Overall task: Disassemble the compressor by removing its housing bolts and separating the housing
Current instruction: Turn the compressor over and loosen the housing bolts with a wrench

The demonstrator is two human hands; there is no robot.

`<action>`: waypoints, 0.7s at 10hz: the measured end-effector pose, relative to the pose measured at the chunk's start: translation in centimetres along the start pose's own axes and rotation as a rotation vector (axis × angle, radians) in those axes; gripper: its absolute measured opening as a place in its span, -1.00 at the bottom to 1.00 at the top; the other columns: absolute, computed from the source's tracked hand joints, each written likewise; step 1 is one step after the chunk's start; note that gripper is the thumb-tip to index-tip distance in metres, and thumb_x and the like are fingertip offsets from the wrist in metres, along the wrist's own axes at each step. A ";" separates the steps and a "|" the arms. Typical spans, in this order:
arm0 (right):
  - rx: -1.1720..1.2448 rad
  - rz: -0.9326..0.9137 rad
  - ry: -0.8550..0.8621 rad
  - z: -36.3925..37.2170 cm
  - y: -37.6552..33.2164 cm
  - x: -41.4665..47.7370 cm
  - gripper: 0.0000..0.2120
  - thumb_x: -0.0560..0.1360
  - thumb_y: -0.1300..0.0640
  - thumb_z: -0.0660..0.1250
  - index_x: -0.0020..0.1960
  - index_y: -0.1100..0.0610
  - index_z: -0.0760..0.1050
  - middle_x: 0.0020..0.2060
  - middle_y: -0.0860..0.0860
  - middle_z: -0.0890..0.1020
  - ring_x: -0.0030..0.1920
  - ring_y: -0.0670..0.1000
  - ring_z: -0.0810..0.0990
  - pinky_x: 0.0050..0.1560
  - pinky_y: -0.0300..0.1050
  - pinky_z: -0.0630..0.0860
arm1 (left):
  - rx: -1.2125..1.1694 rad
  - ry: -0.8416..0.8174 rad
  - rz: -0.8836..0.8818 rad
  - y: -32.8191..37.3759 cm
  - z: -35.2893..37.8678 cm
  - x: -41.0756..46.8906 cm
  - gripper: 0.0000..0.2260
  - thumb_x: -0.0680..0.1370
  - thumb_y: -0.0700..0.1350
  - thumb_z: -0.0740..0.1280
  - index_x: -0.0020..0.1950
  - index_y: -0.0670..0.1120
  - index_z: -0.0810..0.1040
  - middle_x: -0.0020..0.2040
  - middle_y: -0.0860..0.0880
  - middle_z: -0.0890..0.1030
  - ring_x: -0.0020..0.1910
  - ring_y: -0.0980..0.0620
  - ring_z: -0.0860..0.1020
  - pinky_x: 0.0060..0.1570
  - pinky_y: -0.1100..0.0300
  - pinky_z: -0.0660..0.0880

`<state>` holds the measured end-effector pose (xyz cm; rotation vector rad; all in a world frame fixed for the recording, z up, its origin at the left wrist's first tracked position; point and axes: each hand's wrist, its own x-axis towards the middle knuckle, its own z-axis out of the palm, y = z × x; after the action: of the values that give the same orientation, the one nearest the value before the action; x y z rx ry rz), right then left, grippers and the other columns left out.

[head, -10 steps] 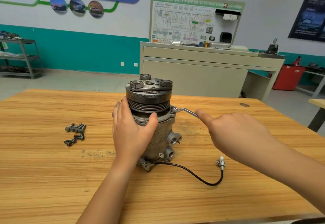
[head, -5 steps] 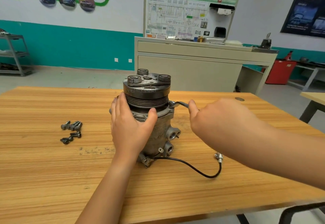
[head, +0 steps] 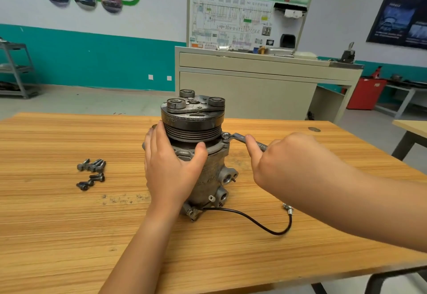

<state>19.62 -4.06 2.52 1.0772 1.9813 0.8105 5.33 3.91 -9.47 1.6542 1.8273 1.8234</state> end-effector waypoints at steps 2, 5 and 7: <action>0.059 -0.010 -0.038 -0.1 -0.1 0.2 -0.50 0.51 0.46 0.02 0.44 0.36 0.09 -0.75 0.49 -0.23 -0.48 -0.01 0.25 -0.41 -0.21 0.30 | 0.023 0.008 0.023 -0.2 0.1 0.2 -0.28 0.35 0.14 0.25 0.43 -0.19 0.27 0.34 -0.12 0.41 0.40 -0.09 0.27 0.30 -0.12 0.30; 0.188 0.079 -0.193 -1.1 -6.0 3.8 -0.69 0.41 0.48 0.09 -0.11 0.78 0.09 0.10 0.38 0.49 -0.60 -0.01 0.30 -0.72 -0.31 0.30 | -0.071 -0.054 0.060 -1.2 -0.2 1.6 -0.25 0.30 0.25 0.17 0.42 -0.06 0.29 0.18 0.12 0.38 0.29 0.07 0.33 0.12 0.28 0.24; 0.035 -0.110 -0.009 -2.0 -2.7 2.1 -0.37 0.23 0.50 -0.10 0.31 0.51 0.18 -0.30 0.73 0.19 -0.46 0.02 0.37 -0.49 -0.29 0.28 | -0.078 -0.052 0.067 -1.5 -0.2 1.6 -0.33 0.36 0.13 0.26 0.42 -0.09 0.29 0.23 0.02 0.43 0.33 -0.02 0.32 0.26 0.10 0.32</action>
<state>16.02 -3.75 0.86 0.9809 2.0348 0.7139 3.68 5.33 -9.55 1.7381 1.6783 1.8341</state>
